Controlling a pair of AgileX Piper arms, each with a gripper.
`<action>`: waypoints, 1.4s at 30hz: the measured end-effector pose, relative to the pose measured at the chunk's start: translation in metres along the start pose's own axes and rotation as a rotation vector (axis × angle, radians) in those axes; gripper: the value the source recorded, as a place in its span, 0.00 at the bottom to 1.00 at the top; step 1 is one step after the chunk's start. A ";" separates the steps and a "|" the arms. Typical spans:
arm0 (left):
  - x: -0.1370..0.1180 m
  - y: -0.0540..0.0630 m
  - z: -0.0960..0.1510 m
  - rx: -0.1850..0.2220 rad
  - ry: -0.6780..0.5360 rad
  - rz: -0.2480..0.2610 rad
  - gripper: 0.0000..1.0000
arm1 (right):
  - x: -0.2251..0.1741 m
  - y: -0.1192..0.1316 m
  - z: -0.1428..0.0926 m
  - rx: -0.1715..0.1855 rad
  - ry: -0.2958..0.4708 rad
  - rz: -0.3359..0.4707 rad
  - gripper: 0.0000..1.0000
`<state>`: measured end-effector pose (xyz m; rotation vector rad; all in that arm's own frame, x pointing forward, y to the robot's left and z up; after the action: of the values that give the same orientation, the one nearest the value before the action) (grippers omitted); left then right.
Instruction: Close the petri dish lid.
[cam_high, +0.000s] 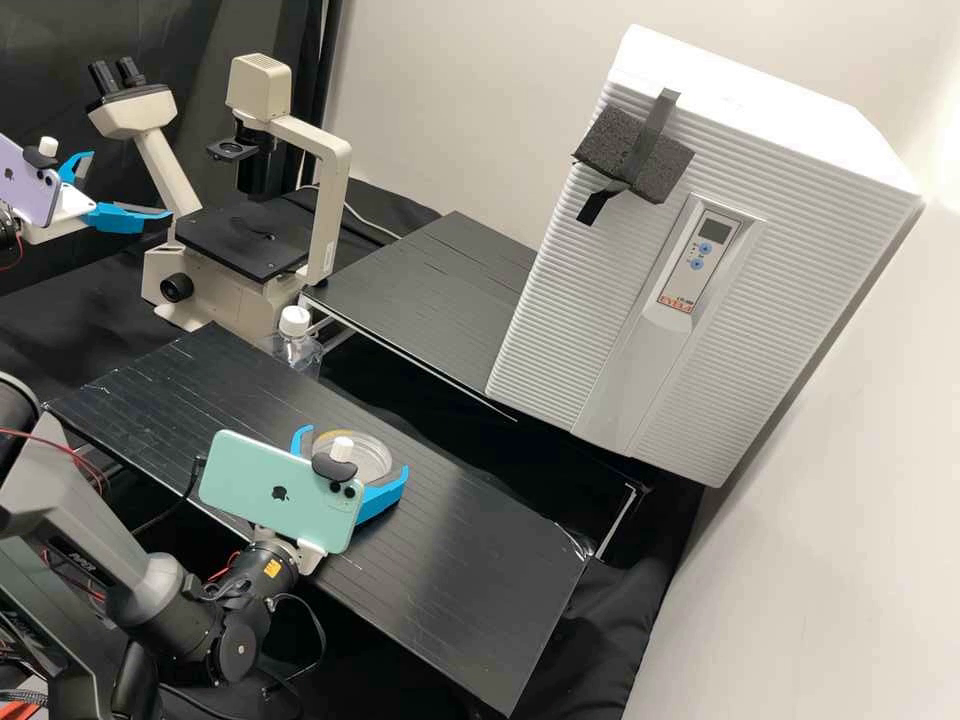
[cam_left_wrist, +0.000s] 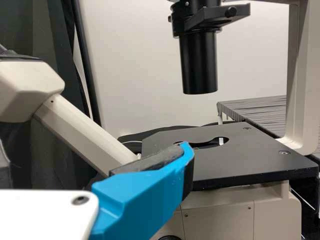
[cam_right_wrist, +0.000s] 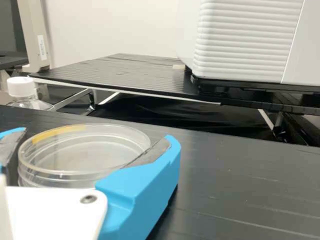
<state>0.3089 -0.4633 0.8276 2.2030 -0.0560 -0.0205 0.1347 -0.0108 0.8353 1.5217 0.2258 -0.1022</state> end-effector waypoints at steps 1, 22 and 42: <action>0.000 0.000 0.000 0.000 0.000 0.000 1.00 | 0.001 0.000 -0.001 0.002 0.004 0.003 0.00; 0.000 0.000 0.000 0.000 0.000 0.000 1.00 | 0.000 0.002 -0.005 -0.028 0.010 0.031 1.00; 0.000 0.000 0.000 0.000 0.000 0.000 1.00 | -0.003 0.014 -0.010 -0.039 -0.010 0.158 1.00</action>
<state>0.3089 -0.4633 0.8276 2.2030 -0.0560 -0.0205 0.1338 -0.0003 0.8487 1.4940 0.0988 0.0204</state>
